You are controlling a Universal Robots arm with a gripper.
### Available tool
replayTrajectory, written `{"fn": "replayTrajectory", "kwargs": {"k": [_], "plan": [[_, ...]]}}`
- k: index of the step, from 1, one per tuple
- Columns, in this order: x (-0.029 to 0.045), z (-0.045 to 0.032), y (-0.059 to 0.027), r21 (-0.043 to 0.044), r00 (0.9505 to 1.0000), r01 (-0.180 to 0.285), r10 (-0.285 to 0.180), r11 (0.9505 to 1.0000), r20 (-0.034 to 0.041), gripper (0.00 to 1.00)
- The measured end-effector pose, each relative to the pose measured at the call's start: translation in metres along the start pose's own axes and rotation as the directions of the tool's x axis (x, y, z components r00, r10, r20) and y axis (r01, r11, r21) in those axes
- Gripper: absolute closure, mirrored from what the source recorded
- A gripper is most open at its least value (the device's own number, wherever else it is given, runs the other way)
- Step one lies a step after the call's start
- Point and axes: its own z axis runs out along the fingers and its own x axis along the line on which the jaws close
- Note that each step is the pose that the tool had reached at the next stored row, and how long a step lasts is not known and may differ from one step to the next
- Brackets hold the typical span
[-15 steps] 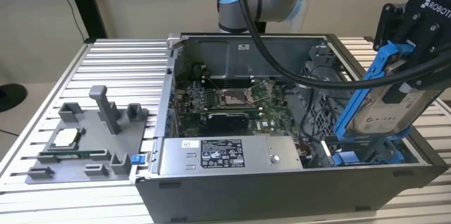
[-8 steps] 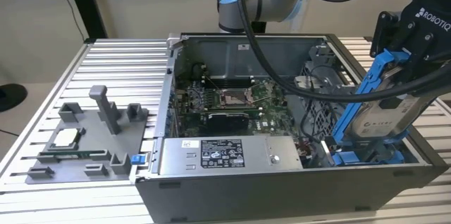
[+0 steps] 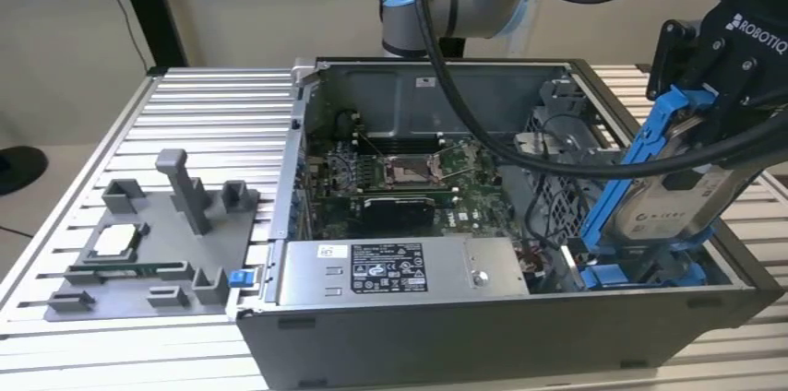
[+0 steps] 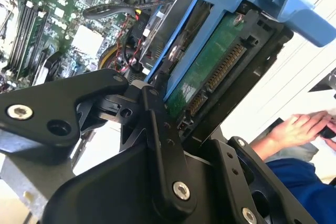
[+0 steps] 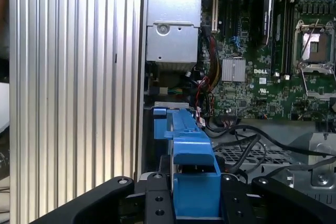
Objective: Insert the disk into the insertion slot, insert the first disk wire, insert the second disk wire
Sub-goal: 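Insert the disk into the insertion slot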
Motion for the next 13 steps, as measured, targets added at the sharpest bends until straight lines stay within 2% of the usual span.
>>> {"fn": "replayTrajectory", "kwargs": {"k": [3,11,13], "plan": [[0.0000,0.0002,0.0000,0.0000,1.0000,0.000,0.000,1.0000,0.0007,1.00],[0.0015,0.0108,-0.0006,0.0005,0.9995,0.001,-0.001,1.0000,0.0328,1.00],[0.0023,0.0141,-0.0007,0.0005,0.9993,-0.001,0.001,1.0000,0.0371,1.00]]}}
